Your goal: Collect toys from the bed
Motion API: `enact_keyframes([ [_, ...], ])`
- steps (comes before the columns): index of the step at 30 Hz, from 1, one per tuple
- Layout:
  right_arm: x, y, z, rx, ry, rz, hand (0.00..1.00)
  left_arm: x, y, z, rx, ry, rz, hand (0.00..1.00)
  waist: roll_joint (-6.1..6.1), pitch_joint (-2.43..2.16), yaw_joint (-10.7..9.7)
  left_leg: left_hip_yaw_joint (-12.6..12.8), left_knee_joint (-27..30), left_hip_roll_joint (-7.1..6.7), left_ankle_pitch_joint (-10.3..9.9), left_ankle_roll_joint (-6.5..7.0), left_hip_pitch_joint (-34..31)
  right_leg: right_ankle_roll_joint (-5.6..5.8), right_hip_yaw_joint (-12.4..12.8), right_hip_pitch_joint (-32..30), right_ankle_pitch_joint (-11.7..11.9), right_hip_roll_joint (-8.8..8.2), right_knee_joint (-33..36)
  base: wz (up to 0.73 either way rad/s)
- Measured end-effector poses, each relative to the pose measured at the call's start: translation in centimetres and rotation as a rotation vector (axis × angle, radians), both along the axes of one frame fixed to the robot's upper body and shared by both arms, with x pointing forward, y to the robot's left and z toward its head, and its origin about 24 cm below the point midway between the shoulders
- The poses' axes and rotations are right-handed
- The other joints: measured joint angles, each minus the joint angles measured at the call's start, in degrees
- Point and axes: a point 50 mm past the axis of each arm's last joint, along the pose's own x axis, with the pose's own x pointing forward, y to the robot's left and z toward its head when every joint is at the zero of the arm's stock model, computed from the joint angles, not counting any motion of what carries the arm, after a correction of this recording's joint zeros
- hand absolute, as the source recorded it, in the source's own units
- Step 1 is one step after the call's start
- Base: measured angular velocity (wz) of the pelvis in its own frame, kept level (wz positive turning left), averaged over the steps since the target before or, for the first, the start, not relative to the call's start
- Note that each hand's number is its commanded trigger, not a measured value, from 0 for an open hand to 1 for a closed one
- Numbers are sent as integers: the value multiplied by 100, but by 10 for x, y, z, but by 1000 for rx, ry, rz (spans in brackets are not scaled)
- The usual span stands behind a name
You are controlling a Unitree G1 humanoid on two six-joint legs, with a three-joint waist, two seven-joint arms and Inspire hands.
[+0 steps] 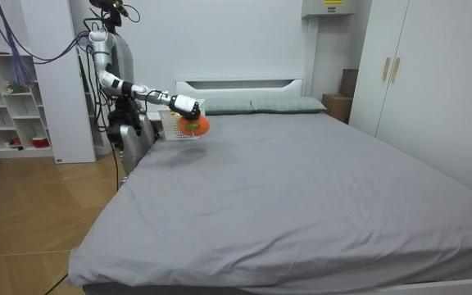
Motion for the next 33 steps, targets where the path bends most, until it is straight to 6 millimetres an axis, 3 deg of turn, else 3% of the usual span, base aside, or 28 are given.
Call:
enact_keyframes([
  [2, 4, -5, 17, 1, -82, -25, 100, -1, 1, 0, 1, 5, 6, 0, 4, -1, 2, 48, -9, 9, 0, 0, 32, -1, 41, -4, 1, 0, 32, -10],
  [6, 10, -2, 31, 0, -146, -20, 100, -1, 1, 0, 1, 3, 10, 0, -1, -5, 15, 115, 4, 14, 0, 1, 25, -8, 105, -66, 5, -9, 101, -10],
  [12, 15, 11, 72, 16, -305, 45, 100, -3, 0, -1, -4, 12, 12, 0, 36, 5, 21, 209, 8, 15, -3, 7, 38, -7, 184, -101, 4, 0, 169, -7],
  [17, 27, 30, 101, 153, -400, 138, 100, -2, -2, -1, -3, 14, -2, 0, 39, 7, 61, 205, 9, 19, -4, 9, 29, -8, 191, -97, 4, -4, 159, 0],
  [21, 32, 47, 110, 199, -409, 224, 100, 1, -3, -1, -2, 11, -32, 0, 38, 5, 91, 150, 9, 10, -4, 9, -3, -3, 150, -109, 1, -6, 151, 5],
  [25, 39, 73, 119, 204, -399, 336, 100, 8, -4, -1, -6, 2, -55, 0, 41, 2, 250, 125, 21, 10, -3, 10, -73, -6, 135, -183, 4, 1, 154, 2],
  [33, 40, 126, 125, 229, -344, 538, 100, 27, -10, 1, -10, -21, -135, 0, -1, -14, 727, -44, 19, 2, -2, 9, -109, -3, -24, -162, 2, -13, 154, 10],
])
